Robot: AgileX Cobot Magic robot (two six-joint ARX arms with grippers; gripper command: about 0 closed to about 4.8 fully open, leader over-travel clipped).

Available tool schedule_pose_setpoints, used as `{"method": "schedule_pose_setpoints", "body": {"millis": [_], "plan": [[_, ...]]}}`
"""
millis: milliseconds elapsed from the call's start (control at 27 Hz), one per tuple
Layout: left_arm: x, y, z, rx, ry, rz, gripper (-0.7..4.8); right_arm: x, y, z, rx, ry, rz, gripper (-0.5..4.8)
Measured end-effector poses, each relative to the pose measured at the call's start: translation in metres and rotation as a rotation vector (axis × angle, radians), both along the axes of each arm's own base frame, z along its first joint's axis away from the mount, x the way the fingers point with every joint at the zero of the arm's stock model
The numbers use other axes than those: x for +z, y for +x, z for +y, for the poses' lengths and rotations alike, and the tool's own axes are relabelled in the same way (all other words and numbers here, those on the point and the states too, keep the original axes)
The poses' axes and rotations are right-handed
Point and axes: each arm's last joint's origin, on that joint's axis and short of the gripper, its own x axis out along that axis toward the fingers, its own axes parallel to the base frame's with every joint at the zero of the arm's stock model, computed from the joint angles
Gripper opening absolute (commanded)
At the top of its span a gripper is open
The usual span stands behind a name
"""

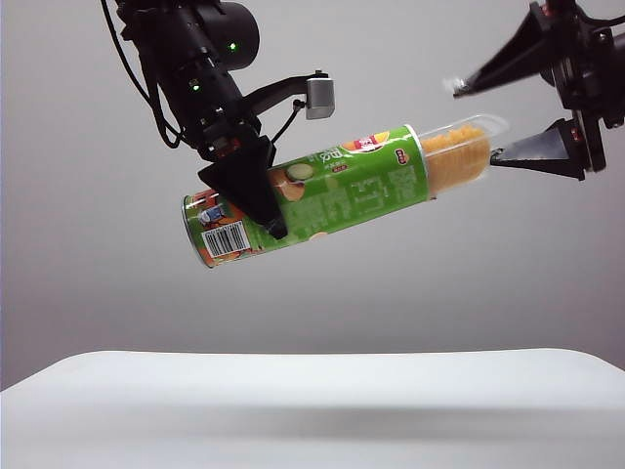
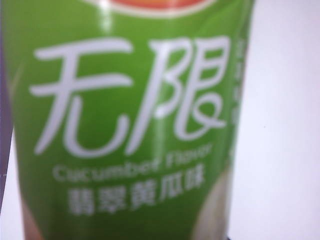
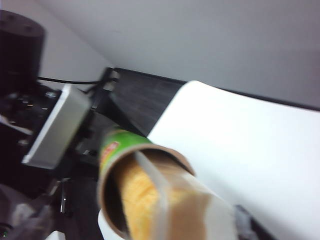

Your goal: Pick up the green tub of chips from the desk, pull out the transparent container with the chips inside partially, and then place the chips back on the desk.

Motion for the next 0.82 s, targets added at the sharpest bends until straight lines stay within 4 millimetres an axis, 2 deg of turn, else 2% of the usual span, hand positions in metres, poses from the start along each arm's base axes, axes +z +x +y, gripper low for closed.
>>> {"method": "schedule_pose_setpoints", "body": {"millis": [148, 408, 482, 519, 557, 705, 816], "plan": [[-0.003, 0.001, 0.000, 0.012, 0.030, -0.002, 2.10, 0.003, 0.001, 0.000, 0.011, 0.002, -0.041, 4.79], [-0.026, 0.009, 0.010, 0.074, 0.151, 0.076, 2.15, 0.005, -0.005, -0.001, -0.018, -0.089, -0.115, 4.79], [-0.033, 0.013, 0.016, 0.099, 0.166, 0.114, 2.25, 0.002, -0.013, -0.001, -0.049, -0.201, -0.119, 4.79], [-0.036, 0.015, 0.019, 0.117, 0.168, 0.129, 2.51, 0.001, -0.018, 0.000, -0.060, -0.260, -0.114, 4.79], [-0.040, 0.017, 0.022, 0.130, 0.173, 0.143, 2.51, -0.001, -0.027, 0.003, -0.060, -0.360, -0.103, 4.79], [-0.043, 0.019, 0.023, 0.137, 0.175, 0.150, 2.51, -0.003, -0.044, 0.014, -0.020, -0.498, -0.071, 4.79], [-0.050, 0.021, 0.023, 0.136, 0.176, 0.167, 2.51, 0.003, -0.058, 0.031, -0.023, -0.650, -0.112, 4.79]]}}
